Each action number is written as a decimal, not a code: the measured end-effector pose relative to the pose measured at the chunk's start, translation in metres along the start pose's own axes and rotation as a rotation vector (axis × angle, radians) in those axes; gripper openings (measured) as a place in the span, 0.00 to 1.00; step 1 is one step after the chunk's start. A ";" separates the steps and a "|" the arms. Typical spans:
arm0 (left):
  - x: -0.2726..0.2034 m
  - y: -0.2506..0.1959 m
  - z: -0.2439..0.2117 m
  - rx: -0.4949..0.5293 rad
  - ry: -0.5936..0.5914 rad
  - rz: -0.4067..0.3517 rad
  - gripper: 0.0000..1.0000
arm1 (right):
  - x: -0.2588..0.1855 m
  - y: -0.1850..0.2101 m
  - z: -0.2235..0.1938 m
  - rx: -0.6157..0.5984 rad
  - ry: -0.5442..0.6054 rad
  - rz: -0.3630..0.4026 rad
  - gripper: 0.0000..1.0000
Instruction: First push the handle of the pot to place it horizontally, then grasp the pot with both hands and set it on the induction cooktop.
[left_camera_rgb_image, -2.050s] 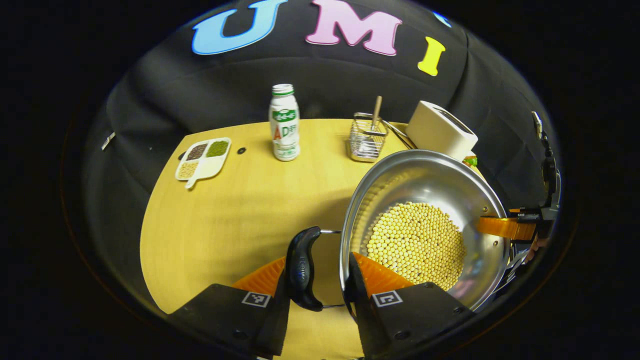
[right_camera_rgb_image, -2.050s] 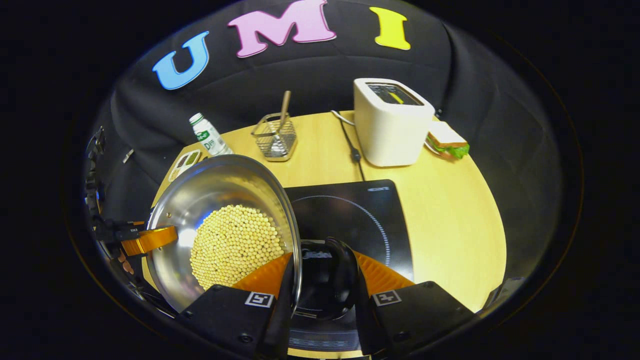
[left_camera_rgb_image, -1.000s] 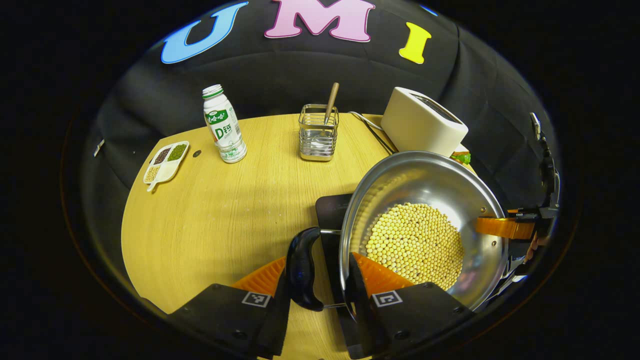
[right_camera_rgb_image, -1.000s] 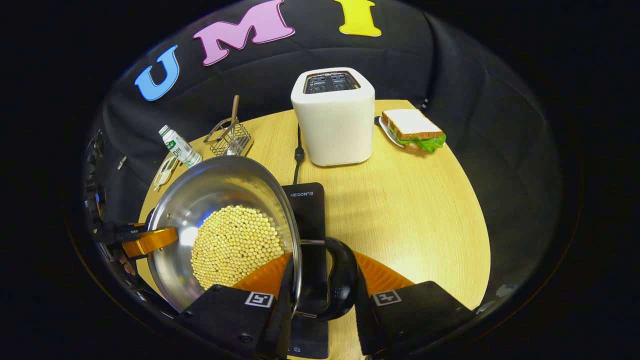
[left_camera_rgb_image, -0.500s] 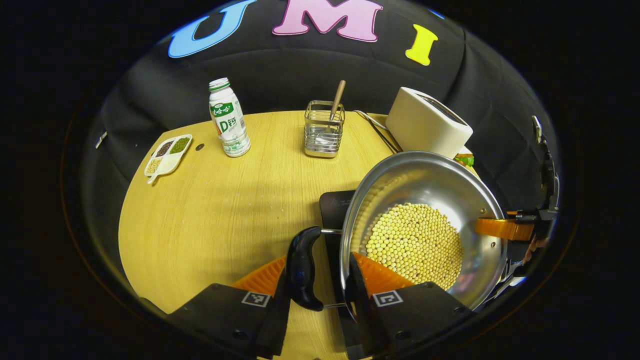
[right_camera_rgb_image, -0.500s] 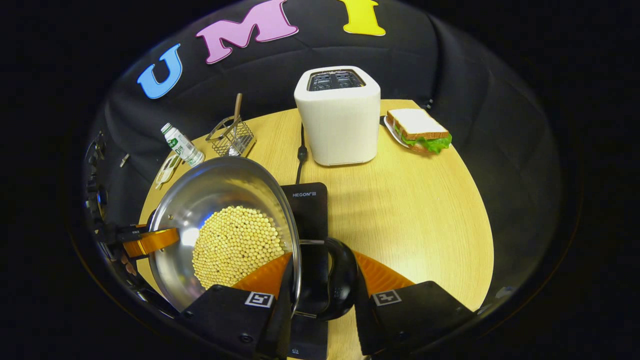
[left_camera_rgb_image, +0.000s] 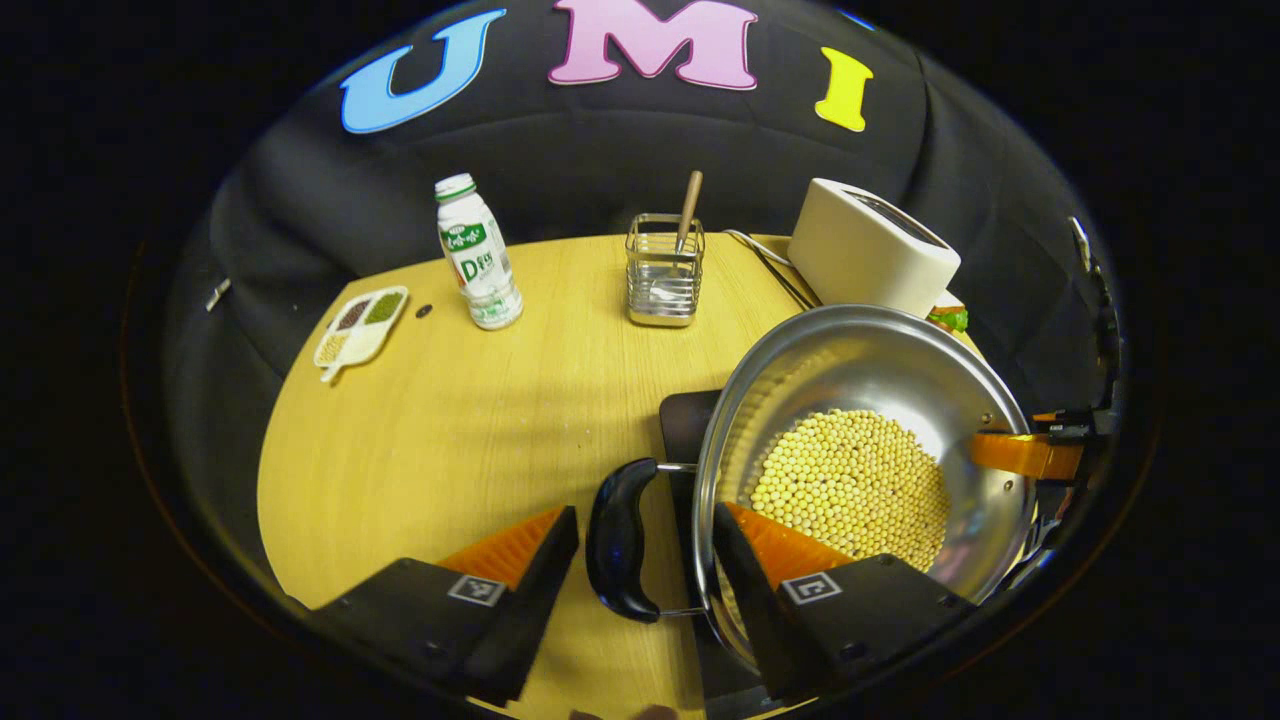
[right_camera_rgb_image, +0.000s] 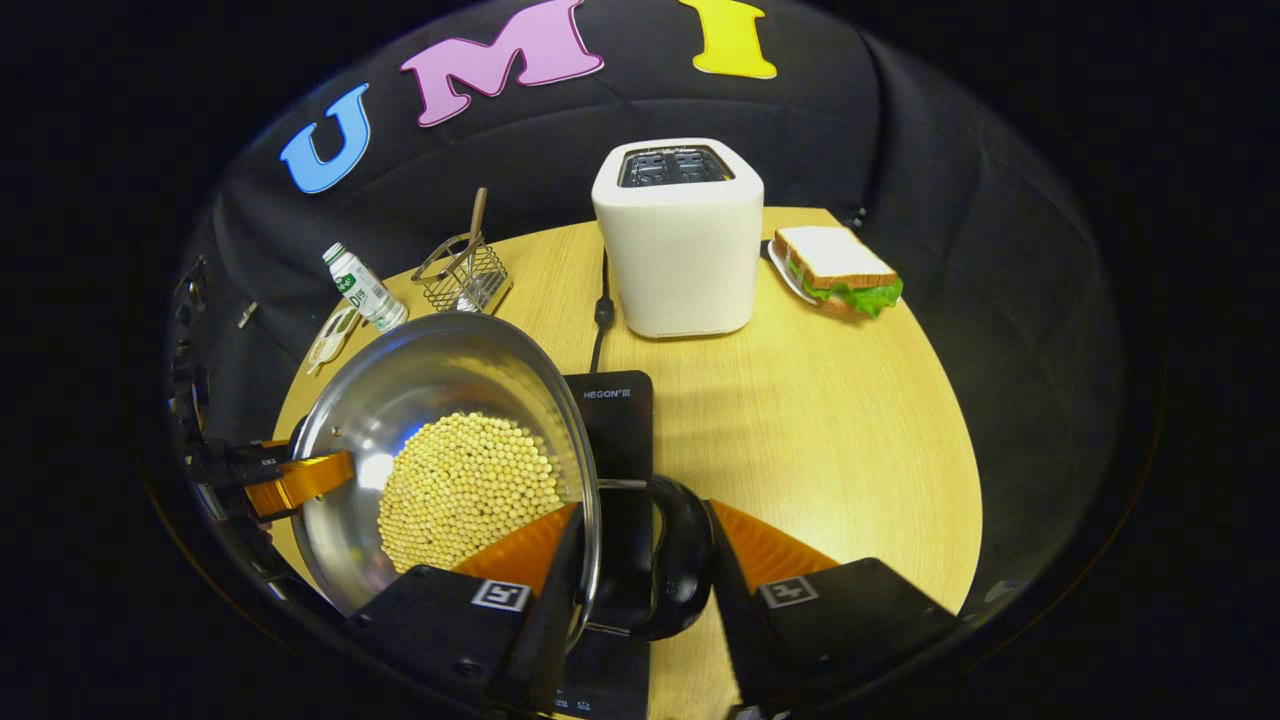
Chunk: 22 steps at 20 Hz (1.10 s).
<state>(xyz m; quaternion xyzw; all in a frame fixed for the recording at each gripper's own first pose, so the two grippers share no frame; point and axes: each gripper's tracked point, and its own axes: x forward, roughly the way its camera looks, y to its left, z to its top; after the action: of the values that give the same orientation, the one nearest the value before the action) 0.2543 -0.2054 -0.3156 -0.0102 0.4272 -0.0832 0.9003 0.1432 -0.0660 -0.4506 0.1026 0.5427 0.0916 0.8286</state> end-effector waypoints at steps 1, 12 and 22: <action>-0.002 0.000 0.001 0.010 -0.019 0.009 0.90 | -0.003 0.002 0.001 -0.004 -0.012 0.003 0.90; -0.034 0.000 0.015 0.022 -0.109 0.027 0.97 | -0.034 0.006 0.018 0.029 -0.120 -0.011 0.99; -0.142 0.007 0.074 0.036 -0.417 0.023 0.96 | -0.140 0.053 0.077 0.039 -0.427 -0.027 0.99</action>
<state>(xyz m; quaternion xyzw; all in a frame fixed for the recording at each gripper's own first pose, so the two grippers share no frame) 0.2244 -0.1797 -0.1607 -0.0064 0.2303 -0.0767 0.9701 0.1566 -0.0575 -0.2835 0.1282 0.3579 0.0461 0.9238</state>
